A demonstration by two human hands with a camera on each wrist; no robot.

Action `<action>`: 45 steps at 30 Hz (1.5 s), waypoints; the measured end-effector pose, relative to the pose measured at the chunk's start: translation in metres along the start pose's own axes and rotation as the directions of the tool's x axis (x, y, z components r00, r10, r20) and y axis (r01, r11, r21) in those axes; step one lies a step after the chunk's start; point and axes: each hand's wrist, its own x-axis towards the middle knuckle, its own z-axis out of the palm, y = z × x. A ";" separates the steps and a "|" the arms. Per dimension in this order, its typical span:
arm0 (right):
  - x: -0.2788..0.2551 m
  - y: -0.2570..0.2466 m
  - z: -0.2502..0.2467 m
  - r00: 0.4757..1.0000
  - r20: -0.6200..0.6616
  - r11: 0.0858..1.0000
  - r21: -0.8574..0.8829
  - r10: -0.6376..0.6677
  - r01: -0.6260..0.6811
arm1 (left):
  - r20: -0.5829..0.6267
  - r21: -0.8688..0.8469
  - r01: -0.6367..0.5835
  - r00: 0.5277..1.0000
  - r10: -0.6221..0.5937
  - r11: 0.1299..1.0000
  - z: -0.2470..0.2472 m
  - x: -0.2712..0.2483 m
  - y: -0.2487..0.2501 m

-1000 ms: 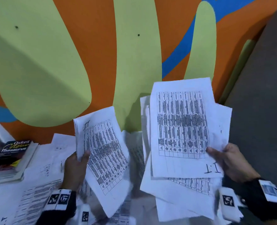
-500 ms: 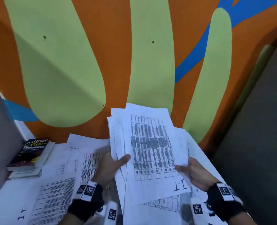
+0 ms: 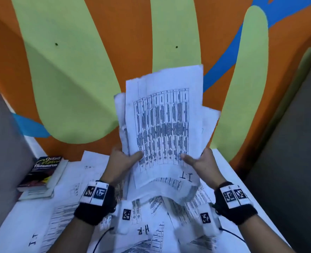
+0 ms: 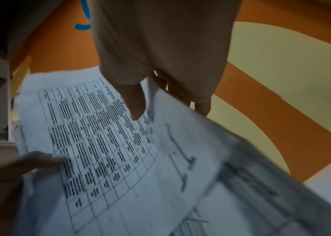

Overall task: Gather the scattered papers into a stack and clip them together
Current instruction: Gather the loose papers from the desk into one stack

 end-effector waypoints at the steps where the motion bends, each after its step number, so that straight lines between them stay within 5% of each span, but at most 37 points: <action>1: 0.000 0.001 0.001 1.000 -0.016 0.997 0.073 0.000 0.001 | -0.028 -0.024 -0.017 0.999 0.016 1.000 0.001 -0.001 0.000; 6: -0.006 0.026 0.009 0.999 -0.025 0.967 0.253 0.046 -0.038 | -0.104 -0.033 -0.023 0.994 0.020 0.999 0.009 -0.013 -0.025; 12: 0.009 0.012 0.017 0.994 -0.094 0.991 0.114 -0.057 0.068 | -0.336 0.076 -0.052 0.939 0.074 0.996 0.009 -0.001 -0.011; 15: 0.011 0.004 0.012 0.988 -0.088 0.980 0.141 -0.130 0.141 | -0.303 0.006 -0.133 0.944 0.128 0.991 0.003 0.002 0.003; 19: 0.007 0.013 0.018 0.994 -0.056 0.991 0.081 -0.098 0.103 | -0.243 -0.033 -0.088 0.967 0.077 0.996 0.008 -0.003 -0.006; 24: 0.011 0.003 0.026 0.980 -0.139 0.981 0.109 -0.143 0.158 | -0.347 0.032 -0.074 0.934 0.080 0.997 0.010 0.004 0.007; 26: 0.014 -0.001 0.022 0.978 -0.149 0.966 0.190 -0.149 0.176 | -0.294 0.019 -0.119 0.948 0.119 0.993 0.002 0.011 0.015; 30: 0.005 0.022 0.024 0.998 -0.029 0.997 0.065 -0.050 0.052 | -0.125 0.012 -0.007 0.992 0.009 1.000 -0.004 0.001 -0.012; 32: -0.001 0.030 0.030 1.000 -0.021 1.000 0.008 0.005 -0.005 | -0.139 0.032 0.032 0.990 -0.027 0.999 0.000 -0.006 -0.022; 35: 0.003 0.014 0.035 0.990 -0.095 0.993 -0.069 -0.105 0.099 | -0.237 0.033 0.016 0.971 -0.008 0.999 -0.003 0.003 -0.016; 37: 0.007 0.000 0.032 0.984 -0.094 0.987 0.041 -0.151 0.155 | -0.208 0.013 -0.011 0.978 0.014 1.000 -0.007 0.010 -0.002; 40: 0.011 0.010 0.031 0.998 0.009 0.989 0.133 -0.061 0.060 | -0.109 0.019 0.035 0.994 -0.033 0.999 -0.003 0.003 -0.004; 45: -0.001 0.055 0.038 0.995 0.074 0.987 -0.152 0.065 -0.053 | -0.094 0.162 0.145 0.987 -0.131 0.976 0.003 -0.009 -0.052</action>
